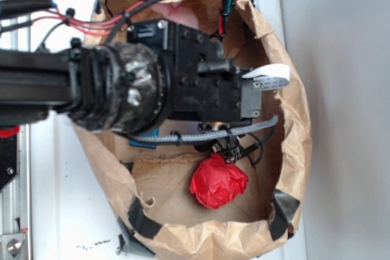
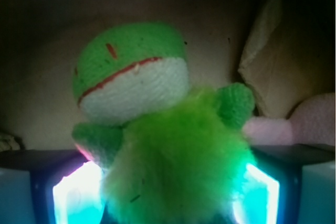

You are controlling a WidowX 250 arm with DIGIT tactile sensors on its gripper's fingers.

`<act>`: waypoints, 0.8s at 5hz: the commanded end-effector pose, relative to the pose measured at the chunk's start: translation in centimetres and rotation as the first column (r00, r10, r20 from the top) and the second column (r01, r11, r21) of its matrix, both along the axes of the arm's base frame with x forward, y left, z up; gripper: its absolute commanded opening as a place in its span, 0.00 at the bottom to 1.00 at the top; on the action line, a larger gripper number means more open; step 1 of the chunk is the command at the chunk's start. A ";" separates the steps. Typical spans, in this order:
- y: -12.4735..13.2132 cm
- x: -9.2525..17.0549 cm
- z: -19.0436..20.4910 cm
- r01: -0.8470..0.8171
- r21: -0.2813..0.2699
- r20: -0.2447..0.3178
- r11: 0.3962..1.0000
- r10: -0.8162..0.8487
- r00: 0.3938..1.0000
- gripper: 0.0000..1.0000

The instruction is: Grab the green animal.

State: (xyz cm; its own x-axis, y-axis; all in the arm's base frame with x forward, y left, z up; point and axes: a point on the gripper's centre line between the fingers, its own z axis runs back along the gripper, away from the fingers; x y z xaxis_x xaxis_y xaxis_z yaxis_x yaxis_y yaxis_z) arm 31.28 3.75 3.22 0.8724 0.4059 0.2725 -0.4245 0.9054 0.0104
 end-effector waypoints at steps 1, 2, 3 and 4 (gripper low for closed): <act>0.0 -1.2 0.0 -0.011 0.043 0.028 0.999 0.010 1.000 0.00; -0.1 -1.7 -0.3 0.000 0.058 0.041 0.998 -0.002 0.999 0.00; -0.1 -2.0 -0.2 0.011 0.059 0.043 0.998 -0.014 0.999 0.00; -0.3 -2.8 0.5 0.019 0.051 0.046 0.999 -0.021 0.999 0.00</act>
